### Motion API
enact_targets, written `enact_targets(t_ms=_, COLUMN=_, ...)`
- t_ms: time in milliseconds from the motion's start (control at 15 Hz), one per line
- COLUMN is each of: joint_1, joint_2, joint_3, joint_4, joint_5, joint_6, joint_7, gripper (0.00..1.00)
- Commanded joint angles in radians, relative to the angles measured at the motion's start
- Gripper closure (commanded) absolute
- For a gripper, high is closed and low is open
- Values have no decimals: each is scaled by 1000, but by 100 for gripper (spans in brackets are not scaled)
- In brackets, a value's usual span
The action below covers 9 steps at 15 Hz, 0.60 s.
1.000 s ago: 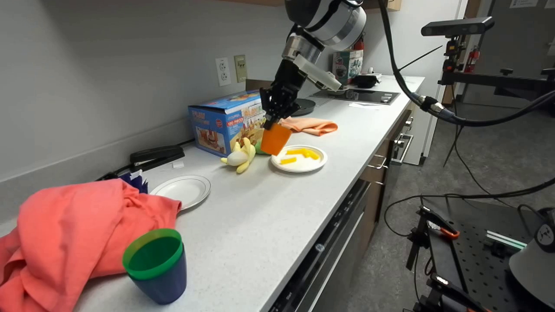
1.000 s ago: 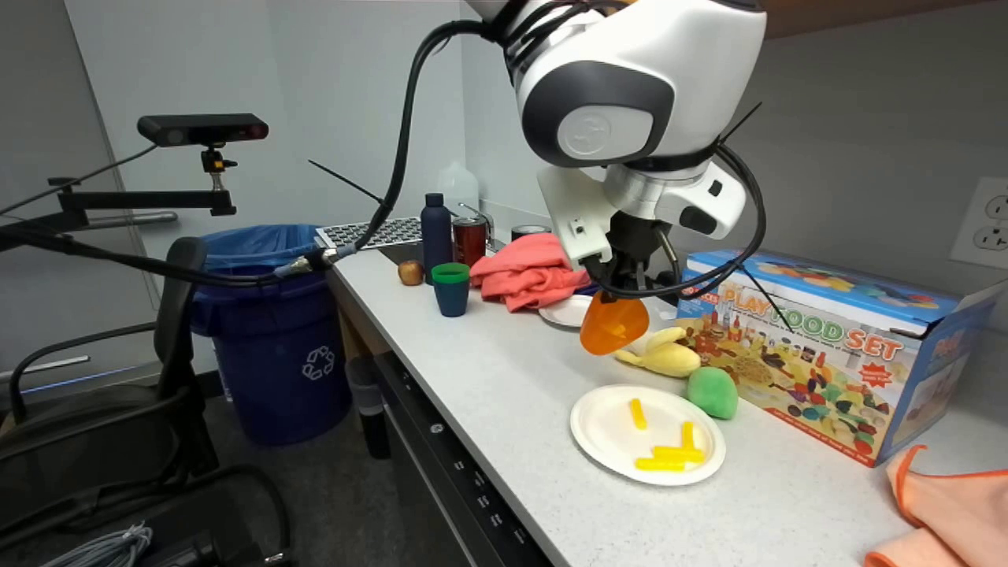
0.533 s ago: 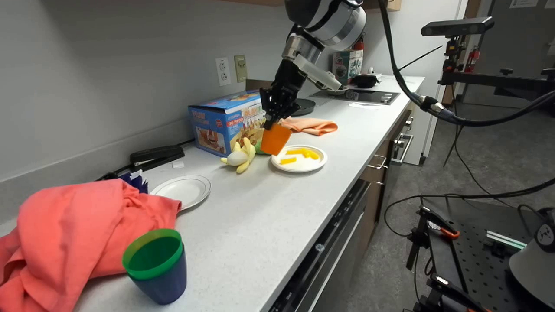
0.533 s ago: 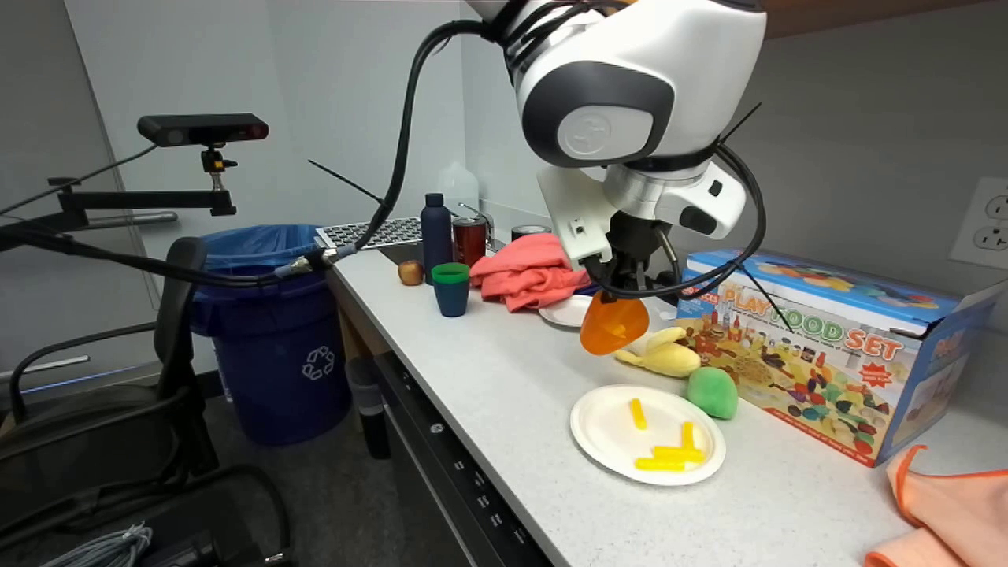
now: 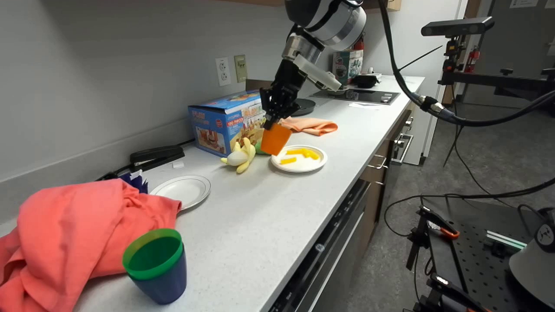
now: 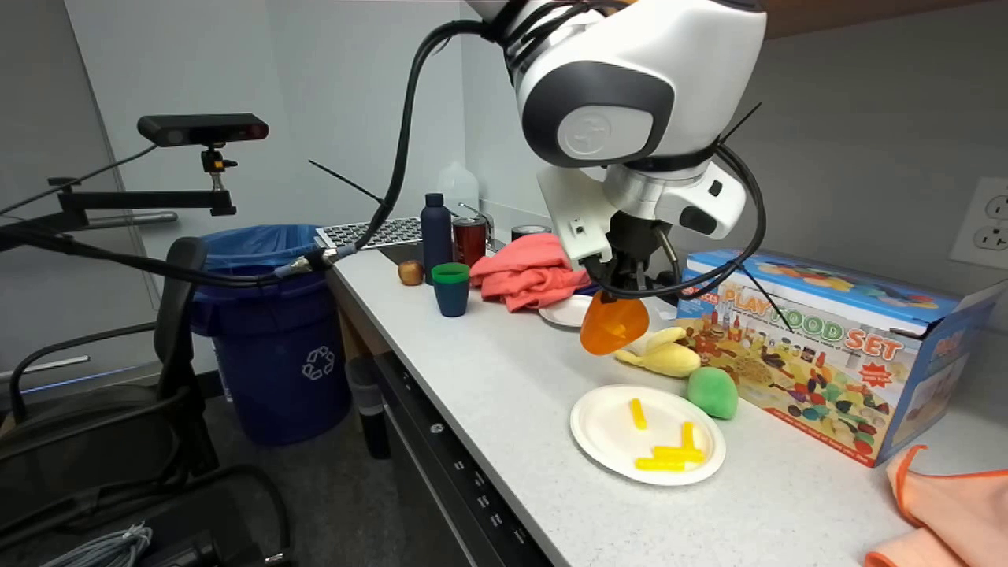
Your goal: Pour the chips from the orange cup onto the white plate
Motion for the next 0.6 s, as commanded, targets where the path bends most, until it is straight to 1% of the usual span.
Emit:
enact_targets(t_ms=0, joint_1=2, joint_2=0, joint_3=-2, joint_4=1, joint_5=-2, joint_6=-2, joint_7=2, gripper=96)
enact_targets(t_ms=67, joint_1=2, joint_2=0, joint_3=-2, joint_4=1, joint_5=-2, joint_6=-2, joint_7=2, gripper=99)
enact_targets(t_ms=133, joint_1=-3, joint_2=4, joint_3=-3, joint_4=8, joint_5=11, joint_6=-19, joint_7=-3, gripper=99)
enact_targets(t_ms=400, joint_1=-37, joint_2=38, joint_3=-17, joint_4=53, joint_5=87, joint_6=-169, joint_7=-9, gripper=99)
enact_targets(t_ms=533, joint_1=-64, joint_2=52, joint_3=-37, joint_4=81, joint_5=121, joint_6=-258, joint_7=-10, gripper=99)
